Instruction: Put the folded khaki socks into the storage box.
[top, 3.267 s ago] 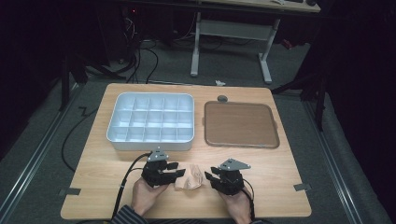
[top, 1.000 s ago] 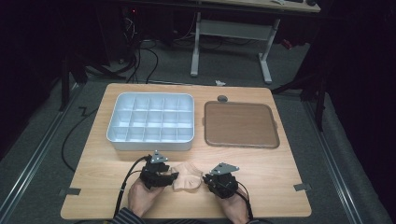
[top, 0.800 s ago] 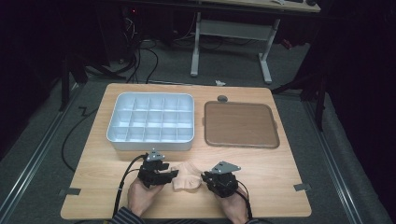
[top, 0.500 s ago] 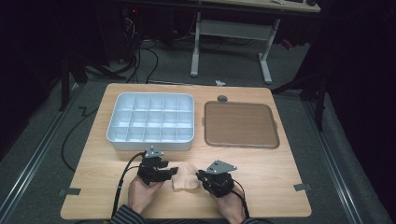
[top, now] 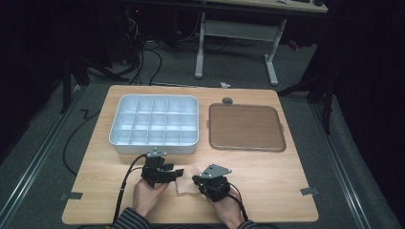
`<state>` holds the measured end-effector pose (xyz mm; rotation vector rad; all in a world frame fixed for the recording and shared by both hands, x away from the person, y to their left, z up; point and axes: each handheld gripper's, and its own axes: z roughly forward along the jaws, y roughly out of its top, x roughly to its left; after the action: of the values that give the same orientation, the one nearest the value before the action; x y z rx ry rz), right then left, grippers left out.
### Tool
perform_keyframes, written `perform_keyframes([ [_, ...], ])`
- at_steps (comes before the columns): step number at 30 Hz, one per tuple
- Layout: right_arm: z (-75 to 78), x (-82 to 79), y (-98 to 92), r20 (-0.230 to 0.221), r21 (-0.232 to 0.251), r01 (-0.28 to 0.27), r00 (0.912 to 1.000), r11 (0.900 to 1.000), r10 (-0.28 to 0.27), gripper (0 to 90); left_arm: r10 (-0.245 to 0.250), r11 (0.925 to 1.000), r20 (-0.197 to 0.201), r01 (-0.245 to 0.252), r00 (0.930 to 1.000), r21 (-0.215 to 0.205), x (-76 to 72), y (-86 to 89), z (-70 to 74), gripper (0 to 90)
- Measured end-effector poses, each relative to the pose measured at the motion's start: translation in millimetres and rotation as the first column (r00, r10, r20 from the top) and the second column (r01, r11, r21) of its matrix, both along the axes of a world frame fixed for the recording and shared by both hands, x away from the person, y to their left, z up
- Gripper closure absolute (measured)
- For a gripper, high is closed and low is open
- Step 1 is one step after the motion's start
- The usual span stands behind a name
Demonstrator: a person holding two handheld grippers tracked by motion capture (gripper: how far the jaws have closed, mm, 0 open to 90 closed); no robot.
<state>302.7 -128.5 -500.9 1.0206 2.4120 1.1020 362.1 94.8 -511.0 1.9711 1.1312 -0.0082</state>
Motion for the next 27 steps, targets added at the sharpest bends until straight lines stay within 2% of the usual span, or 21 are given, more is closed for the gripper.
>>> perform_keyframes([
  [4, -3.3, -0.7, 2.5, -0.002, -0.014, -0.012, 0.9999, 1.0, 0.012, 87.4, -0.001, 1.0, -0.009, 0.001, 1.0, -0.008, -2.2, 0.5, -1.2, 48.9],
  [9, -11.3, -4.2, 5.1, -0.02, -0.038, -0.022, 0.9996, 0.999, 0.021, 87.2, 0.004, 1.0, -0.043, -0.004, 0.9991, -0.003, -5.0, 2.6, -8.5, 49.9],
  [12, -17.0, -5.2, 6.3, -0.032, -0.034, -0.023, 0.9992, 0.999, 0.022, 87.1, -0.005, 1.0, -0.063, 0.005, 0.998, -0.006, -3.3, 3.6, -13.6, 49.4],
  [15, -19.3, -6.9, 8.2, -0.034, -0.049, -0.032, 0.999, 0.998, 0.03, 86.9, -0.011, 0.9996, -0.071, 0.009, 0.9974, -0.027, -2.4, 4.3, -14.7, 49.5],
  [27, -21.9, -8.6, 9.1, -0.034, -0.047, -0.036, 0.9988, 0.998, 0.035, 86.6, -0.008, 0.9993, -0.06, 0.006, 0.9982, -0.038, -4.0, -3.0, -18.6, 65.4],
])
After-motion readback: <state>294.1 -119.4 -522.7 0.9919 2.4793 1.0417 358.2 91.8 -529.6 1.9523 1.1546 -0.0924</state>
